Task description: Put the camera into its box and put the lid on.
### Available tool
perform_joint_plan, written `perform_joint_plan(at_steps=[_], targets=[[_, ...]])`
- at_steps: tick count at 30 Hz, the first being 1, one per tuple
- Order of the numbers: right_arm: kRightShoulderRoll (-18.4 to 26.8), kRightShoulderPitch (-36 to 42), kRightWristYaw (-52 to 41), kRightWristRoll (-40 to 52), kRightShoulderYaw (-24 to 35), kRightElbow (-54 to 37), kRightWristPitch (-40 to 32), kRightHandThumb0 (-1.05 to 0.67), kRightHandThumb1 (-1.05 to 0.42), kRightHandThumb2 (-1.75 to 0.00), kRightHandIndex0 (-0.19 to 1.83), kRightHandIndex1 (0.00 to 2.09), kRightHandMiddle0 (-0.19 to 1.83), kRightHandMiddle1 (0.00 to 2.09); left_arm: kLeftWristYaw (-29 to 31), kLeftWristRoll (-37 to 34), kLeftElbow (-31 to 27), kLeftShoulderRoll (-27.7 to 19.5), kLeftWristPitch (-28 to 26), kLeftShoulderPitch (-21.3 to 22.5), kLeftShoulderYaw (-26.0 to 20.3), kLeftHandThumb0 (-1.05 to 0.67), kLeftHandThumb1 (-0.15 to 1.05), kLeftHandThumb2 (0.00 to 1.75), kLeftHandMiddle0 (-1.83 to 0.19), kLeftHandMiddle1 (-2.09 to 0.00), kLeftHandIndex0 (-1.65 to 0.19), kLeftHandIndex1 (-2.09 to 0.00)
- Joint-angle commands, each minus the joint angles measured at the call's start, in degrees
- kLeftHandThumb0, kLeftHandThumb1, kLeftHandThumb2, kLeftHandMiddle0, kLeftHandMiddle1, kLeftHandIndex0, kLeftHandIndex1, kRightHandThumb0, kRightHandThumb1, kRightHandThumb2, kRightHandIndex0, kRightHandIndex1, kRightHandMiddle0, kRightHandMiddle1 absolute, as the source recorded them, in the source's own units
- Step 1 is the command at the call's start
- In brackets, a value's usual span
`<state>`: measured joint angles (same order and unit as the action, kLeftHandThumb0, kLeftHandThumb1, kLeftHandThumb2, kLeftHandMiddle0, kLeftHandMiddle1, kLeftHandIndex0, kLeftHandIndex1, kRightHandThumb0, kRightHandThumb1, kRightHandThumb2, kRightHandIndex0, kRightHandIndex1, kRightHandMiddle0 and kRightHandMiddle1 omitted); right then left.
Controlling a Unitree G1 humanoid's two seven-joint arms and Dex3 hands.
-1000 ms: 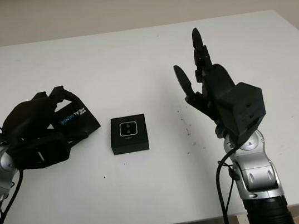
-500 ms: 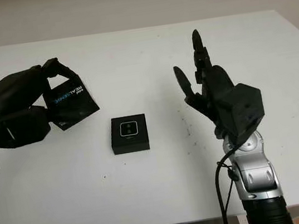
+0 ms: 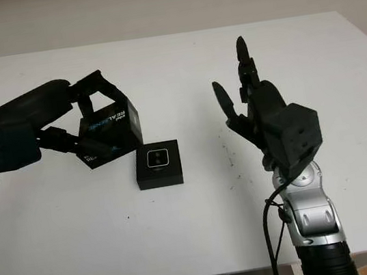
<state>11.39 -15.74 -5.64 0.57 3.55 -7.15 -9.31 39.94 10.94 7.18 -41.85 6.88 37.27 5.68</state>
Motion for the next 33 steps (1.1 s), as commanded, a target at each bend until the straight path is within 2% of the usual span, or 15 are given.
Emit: perform_joint_plan(at_steps=[1, 5, 9, 14, 21, 33], targets=[[-0.25, 0.60, 0.07, 0.08, 0.22, -0.40, 0.44, -0.81, -1.05, -0.49, -0.19, 0.00, -0.19, 0.00, 0.69, -0.62, 0.13, 0.47, 0.62, 1.53, 0.30, -0.20, 1.00, 0.05, -0.68, -2.09, -0.40, -2.09], [-0.04, 0.90, 0.56, -0.64, -0.03, -1.61, -1.57, -0.83, -1.05, -0.50, -0.19, 0.00, -0.19, 0.00, 1.01, -1.31, 0.65, 1.81, 2.35, 1.63, 0.84, -0.23, 1.01, 0.06, -0.67, -2.09, -0.37, -2.09], [0.04, 0.97, 0.50, -1.03, -0.15, -1.62, -1.34, -0.83, -1.05, -0.51, -0.19, 0.00, -0.19, 0.00, -0.34, -0.57, 1.88, 3.36, 4.43, 1.41, 1.25, -0.21, 1.01, 0.06, -0.70, -2.09, -0.44, -2.09], [-0.34, 1.07, 0.51, -0.87, -0.01, -1.69, -1.36, -0.84, -1.05, -0.51, -0.19, 0.00, -0.19, 0.00, -4.06, 4.42, 1.65, 4.36, 5.51, 0.99, 2.86, -0.22, 1.01, 0.06, -0.71, -2.09, -0.45, -2.09], [-0.64, 1.40, 1.30, -1.79, -0.39, -2.32, -1.84, -0.83, -1.05, -0.52, -0.19, 0.00, -0.19, 0.00, -9.63, 10.44, 2.16, 6.48, 8.20, -0.19, 5.41, -0.13, 1.01, 0.06, -0.70, -2.09, -0.43, -2.09], [-1.21, 1.68, 1.97, -2.00, -0.76, -2.08, -0.51, -0.81, -1.05, -0.52, -0.19, 0.00, -0.19, 0.00, -12.10, 15.61, 3.71, 7.94, 8.86, -1.01, 8.19, -0.12, 1.00, 0.05, -0.72, -2.09, -0.42, -2.09]])
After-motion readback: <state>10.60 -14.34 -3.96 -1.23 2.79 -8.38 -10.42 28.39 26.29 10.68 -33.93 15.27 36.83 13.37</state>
